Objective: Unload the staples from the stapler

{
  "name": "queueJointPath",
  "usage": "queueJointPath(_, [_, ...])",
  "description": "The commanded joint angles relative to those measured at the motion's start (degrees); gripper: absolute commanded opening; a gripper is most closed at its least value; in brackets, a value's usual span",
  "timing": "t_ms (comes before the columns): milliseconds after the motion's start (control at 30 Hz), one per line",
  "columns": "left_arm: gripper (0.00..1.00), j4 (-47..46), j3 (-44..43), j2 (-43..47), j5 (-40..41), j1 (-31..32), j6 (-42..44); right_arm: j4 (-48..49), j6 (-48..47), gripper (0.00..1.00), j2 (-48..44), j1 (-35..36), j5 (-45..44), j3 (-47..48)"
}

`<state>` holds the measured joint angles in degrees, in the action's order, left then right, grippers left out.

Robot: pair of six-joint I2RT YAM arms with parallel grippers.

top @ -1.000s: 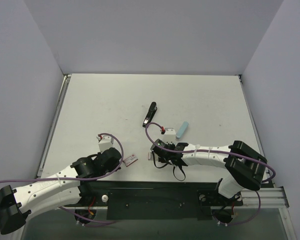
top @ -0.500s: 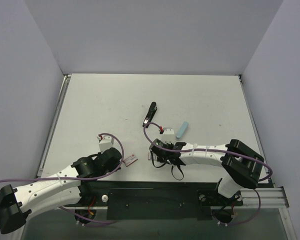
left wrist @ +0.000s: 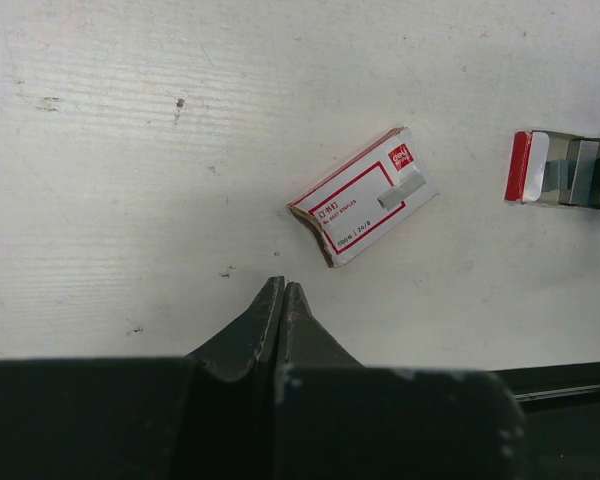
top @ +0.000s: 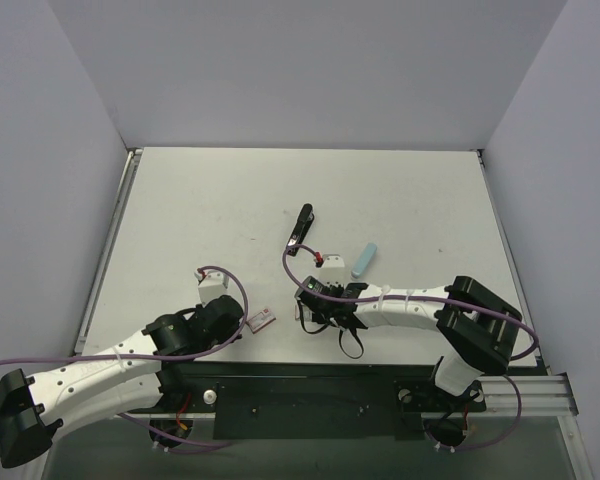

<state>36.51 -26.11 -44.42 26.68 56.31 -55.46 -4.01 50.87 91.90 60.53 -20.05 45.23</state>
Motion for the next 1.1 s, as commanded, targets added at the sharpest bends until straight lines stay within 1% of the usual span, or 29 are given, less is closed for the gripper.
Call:
queueJointPath(0, [0.00, -1.7, -0.6, 0.7, 0.9, 0.2, 0.0, -1.1, -0.1, 0.18, 0.5, 0.5, -1.0, 1.5])
queueJointPath(267, [0.00, -2.1, -0.3, 0.5, 0.2, 0.2, 0.3, -1.1, 0.5, 0.13, 0.6, 0.4, -1.3, 0.7])
queueJointPath(333, [0.00, -2.7, 0.3, 0.2, 0.0, 0.2, 0.3, -1.0, 0.7, 0.11, 0.7, 0.4, -1.3, 0.6])
queueJointPath(433, [0.00, -2.9, 0.7, -0.8, -0.6, 0.2, -0.1, -1.0, 0.7, 0.05, 0.7, 0.3, -1.4, 0.4])
queueJointPath(633, [0.00, -3.9, 1.6, -2.0, -1.3, 0.2, -0.4, -0.8, 0.0, 0.00, 1.4, 0.4, -1.3, 1.0])
queueJointPath(867, [0.00, -6.0, 4.3, -2.3, -2.2, 0.2, -1.6, -0.8, -1.2, 0.00, 2.4, 0.3, -1.1, 2.4])
queueJointPath(1067, [0.00, -8.0, 4.8, -4.3, -2.3, 0.2, -1.1, -0.6, -3.0, 0.00, 3.0, 0.1, -1.1, 4.3])
